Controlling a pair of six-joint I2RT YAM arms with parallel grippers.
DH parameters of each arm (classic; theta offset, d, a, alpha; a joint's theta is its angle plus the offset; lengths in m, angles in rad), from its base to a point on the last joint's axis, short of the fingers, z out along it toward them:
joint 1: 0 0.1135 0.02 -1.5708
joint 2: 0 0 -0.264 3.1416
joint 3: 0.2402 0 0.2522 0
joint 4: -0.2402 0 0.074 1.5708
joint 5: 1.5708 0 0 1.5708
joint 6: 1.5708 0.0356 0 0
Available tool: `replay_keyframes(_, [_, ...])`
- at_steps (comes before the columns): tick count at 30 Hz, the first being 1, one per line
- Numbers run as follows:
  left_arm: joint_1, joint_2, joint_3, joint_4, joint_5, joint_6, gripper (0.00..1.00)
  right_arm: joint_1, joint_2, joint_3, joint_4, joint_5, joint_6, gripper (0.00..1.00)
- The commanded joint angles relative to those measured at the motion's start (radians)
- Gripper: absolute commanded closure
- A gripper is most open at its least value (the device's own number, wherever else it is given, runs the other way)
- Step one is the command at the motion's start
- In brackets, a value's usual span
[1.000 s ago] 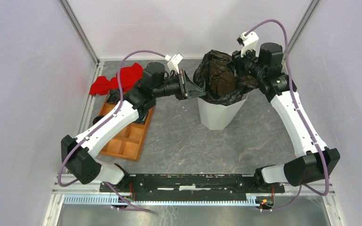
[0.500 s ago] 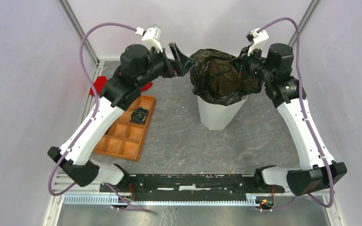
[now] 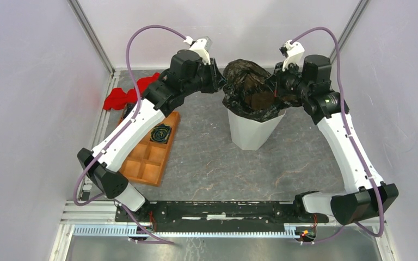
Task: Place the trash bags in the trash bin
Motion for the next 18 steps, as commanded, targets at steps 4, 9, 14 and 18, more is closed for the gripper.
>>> replay_keyframes(4, [-0.003,0.065,0.028,0.017,0.084,0.026,0.86,0.001,0.046,-0.054,0.03,0.076,-0.028,1.0])
replay_keyframes(9, [-0.003,0.076,0.063,-0.01,0.049,0.055,0.98,0.0,0.035,0.001,0.005,0.105,-0.029,0.91])
replay_keyframes(14, [0.005,0.078,0.077,-0.033,0.015,0.07,0.98,0.001,-0.015,0.021,-0.02,0.169,-0.047,0.63])
replay_keyframes(18, [0.01,0.069,0.073,-0.022,0.014,0.073,0.98,0.0,-0.04,0.015,-0.018,0.228,-0.052,0.4])
